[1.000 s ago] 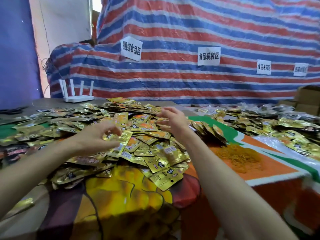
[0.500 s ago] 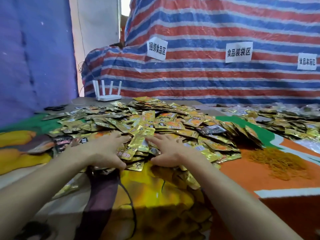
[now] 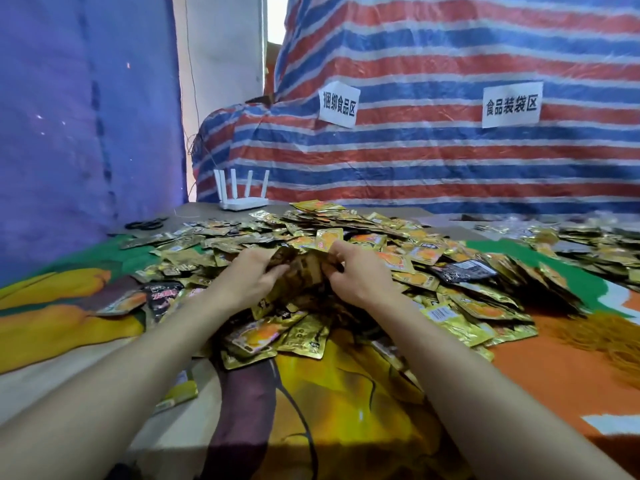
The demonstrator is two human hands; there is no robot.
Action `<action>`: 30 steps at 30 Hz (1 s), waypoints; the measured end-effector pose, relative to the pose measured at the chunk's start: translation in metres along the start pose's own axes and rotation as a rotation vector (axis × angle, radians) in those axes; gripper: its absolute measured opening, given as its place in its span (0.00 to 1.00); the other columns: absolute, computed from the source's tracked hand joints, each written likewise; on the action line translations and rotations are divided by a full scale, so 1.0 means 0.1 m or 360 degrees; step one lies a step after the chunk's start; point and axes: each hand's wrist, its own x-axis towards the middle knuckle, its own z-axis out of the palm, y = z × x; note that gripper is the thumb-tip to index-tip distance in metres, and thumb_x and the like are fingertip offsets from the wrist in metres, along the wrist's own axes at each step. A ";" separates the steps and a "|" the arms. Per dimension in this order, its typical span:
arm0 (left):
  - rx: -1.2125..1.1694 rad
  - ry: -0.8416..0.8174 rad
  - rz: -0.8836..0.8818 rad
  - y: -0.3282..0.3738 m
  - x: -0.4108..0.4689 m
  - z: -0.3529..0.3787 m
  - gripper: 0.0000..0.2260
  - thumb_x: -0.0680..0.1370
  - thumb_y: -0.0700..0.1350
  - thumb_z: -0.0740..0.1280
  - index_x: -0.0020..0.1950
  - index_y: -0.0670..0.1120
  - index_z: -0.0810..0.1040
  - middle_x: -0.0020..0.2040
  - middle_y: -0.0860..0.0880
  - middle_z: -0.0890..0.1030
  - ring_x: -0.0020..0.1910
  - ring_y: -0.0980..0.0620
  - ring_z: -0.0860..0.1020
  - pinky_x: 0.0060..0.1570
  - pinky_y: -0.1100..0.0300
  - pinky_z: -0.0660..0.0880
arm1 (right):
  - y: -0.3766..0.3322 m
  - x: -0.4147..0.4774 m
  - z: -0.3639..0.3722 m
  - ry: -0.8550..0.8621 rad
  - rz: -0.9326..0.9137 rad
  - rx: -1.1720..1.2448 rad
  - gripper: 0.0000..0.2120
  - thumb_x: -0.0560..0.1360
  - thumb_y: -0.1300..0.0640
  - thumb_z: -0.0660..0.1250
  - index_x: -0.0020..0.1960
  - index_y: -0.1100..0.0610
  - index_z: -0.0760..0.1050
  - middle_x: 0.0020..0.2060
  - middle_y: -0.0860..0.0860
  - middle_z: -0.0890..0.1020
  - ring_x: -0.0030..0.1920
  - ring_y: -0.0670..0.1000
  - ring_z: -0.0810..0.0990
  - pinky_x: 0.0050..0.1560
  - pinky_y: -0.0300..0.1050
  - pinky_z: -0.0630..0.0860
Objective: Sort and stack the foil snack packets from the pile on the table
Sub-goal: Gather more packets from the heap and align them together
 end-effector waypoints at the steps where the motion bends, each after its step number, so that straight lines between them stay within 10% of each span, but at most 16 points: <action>1: -0.0035 0.0030 -0.0082 -0.01 0.04 0.03 0.18 0.81 0.42 0.66 0.33 0.50 0.67 0.31 0.52 0.73 0.31 0.56 0.70 0.34 0.58 0.64 | -0.01 0.04 0.03 0.0025 0.0026 0.0050 0.03 0.77 0.54 0.66 0.50 0.48 0.73 0.52 0.51 0.83 0.49 0.57 0.80 0.43 0.48 0.76; 7: -0.0528 0.0217 -0.0398 -0.12 0.14 0.06 0.07 0.78 0.46 0.71 0.52 0.47 0.75 0.45 0.53 0.81 0.42 0.55 0.80 0.33 0.73 0.71 | 0.00 0.23 0.07 0.0012 0.0214 0.0511 0.05 0.76 0.50 0.67 0.46 0.50 0.81 0.38 0.43 0.84 0.46 0.51 0.84 0.51 0.53 0.81; 10: -0.0701 0.0255 -0.0421 -0.11 0.16 -0.04 0.15 0.80 0.51 0.68 0.62 0.45 0.75 0.55 0.46 0.82 0.52 0.45 0.82 0.52 0.49 0.81 | -0.01 0.24 -0.01 0.0137 0.0225 0.0648 0.09 0.77 0.47 0.68 0.43 0.50 0.83 0.34 0.45 0.85 0.37 0.48 0.84 0.45 0.52 0.82; 18: -0.1429 0.0717 -0.0766 0.08 0.17 0.05 0.10 0.84 0.53 0.61 0.54 0.46 0.73 0.55 0.42 0.80 0.57 0.35 0.79 0.57 0.34 0.77 | -0.16 0.17 0.03 0.0483 0.0212 0.1498 0.08 0.85 0.55 0.59 0.51 0.46 0.75 0.50 0.50 0.84 0.52 0.52 0.85 0.53 0.59 0.83; 23: -0.2337 0.0503 -0.1311 -0.03 0.17 0.03 0.12 0.81 0.46 0.60 0.57 0.45 0.81 0.51 0.41 0.85 0.42 0.44 0.86 0.31 0.50 0.81 | -0.09 0.27 0.15 0.0406 0.0895 0.2013 0.20 0.84 0.54 0.57 0.75 0.56 0.64 0.68 0.57 0.75 0.66 0.60 0.76 0.65 0.63 0.75; 30: -0.2556 0.0146 -0.0872 -0.06 0.11 0.03 0.13 0.80 0.47 0.65 0.43 0.46 0.88 0.46 0.47 0.86 0.39 0.48 0.86 0.41 0.49 0.82 | -0.02 0.18 0.12 0.0271 0.1177 0.2109 0.06 0.80 0.59 0.57 0.51 0.58 0.71 0.51 0.55 0.75 0.51 0.56 0.74 0.58 0.60 0.73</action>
